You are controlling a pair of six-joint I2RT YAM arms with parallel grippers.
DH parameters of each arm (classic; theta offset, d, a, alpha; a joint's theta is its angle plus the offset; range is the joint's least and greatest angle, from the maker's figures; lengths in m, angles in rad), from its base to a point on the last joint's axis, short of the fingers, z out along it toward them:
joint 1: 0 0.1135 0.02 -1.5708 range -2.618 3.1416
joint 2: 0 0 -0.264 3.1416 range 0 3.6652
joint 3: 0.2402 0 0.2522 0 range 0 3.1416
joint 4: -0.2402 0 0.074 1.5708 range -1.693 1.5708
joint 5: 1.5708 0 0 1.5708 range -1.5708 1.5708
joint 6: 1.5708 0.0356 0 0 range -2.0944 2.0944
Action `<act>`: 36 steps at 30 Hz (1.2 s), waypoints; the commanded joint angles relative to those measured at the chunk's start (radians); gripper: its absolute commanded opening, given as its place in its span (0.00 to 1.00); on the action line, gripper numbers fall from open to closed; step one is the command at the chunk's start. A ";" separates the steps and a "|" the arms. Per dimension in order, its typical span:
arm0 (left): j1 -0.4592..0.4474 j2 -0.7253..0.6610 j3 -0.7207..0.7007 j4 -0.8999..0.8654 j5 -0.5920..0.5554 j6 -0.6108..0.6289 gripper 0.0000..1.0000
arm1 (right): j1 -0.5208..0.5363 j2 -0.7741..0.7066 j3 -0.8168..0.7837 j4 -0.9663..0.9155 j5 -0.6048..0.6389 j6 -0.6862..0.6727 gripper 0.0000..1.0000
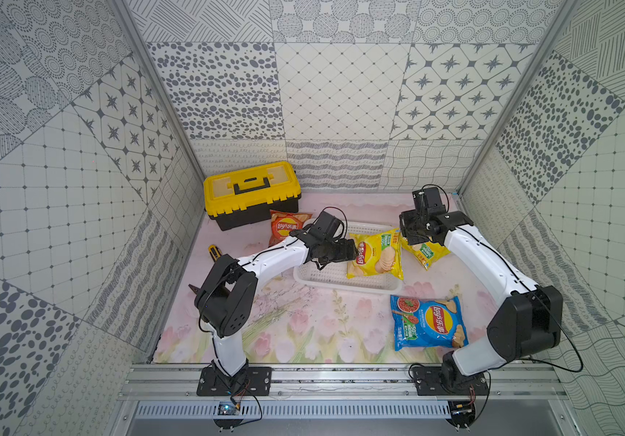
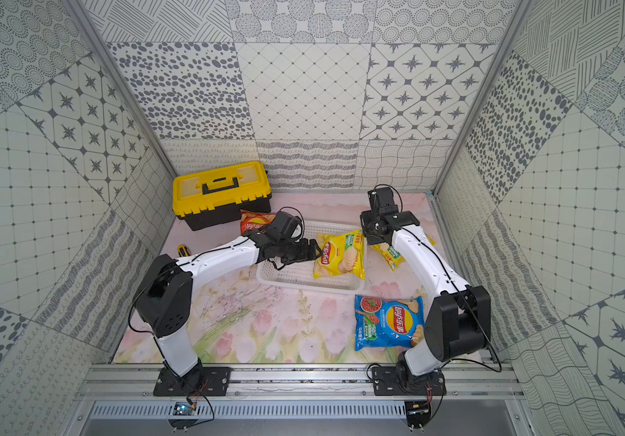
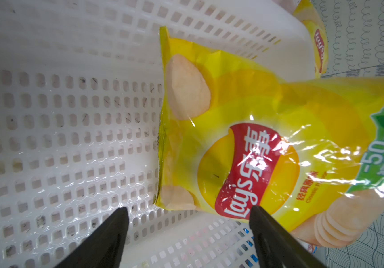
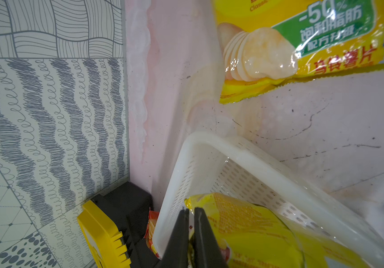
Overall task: Put the potato chips into the basket
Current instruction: Place the potato chip in the basket.
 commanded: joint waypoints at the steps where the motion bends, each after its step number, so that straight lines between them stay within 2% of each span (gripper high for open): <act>1: 0.006 0.026 -0.009 0.044 0.013 0.018 0.86 | -0.010 -0.009 0.021 -0.009 -0.010 -0.062 0.15; 13: 0.013 0.096 0.001 0.088 0.093 -0.034 0.86 | -0.051 -0.053 0.040 -0.009 -0.065 -0.245 0.44; 17: 0.013 0.094 -0.002 0.079 0.098 -0.027 0.86 | -0.054 -0.097 0.062 -0.013 -0.151 -0.358 0.45; 20: 0.013 0.084 -0.007 0.075 0.094 -0.021 0.86 | -0.014 -0.102 0.106 -0.071 -0.208 -0.446 0.45; 23: 0.016 0.075 -0.006 0.058 0.089 -0.013 0.86 | 0.050 -0.080 0.144 -0.180 -0.193 -0.543 0.44; 29: 0.023 0.061 -0.008 0.029 0.081 -0.003 0.86 | 0.171 -0.036 0.146 -0.276 -0.110 -0.620 0.44; 36: 0.039 -0.033 -0.034 0.017 0.033 0.008 0.86 | 0.217 -0.023 0.118 -0.310 -0.017 -0.653 0.50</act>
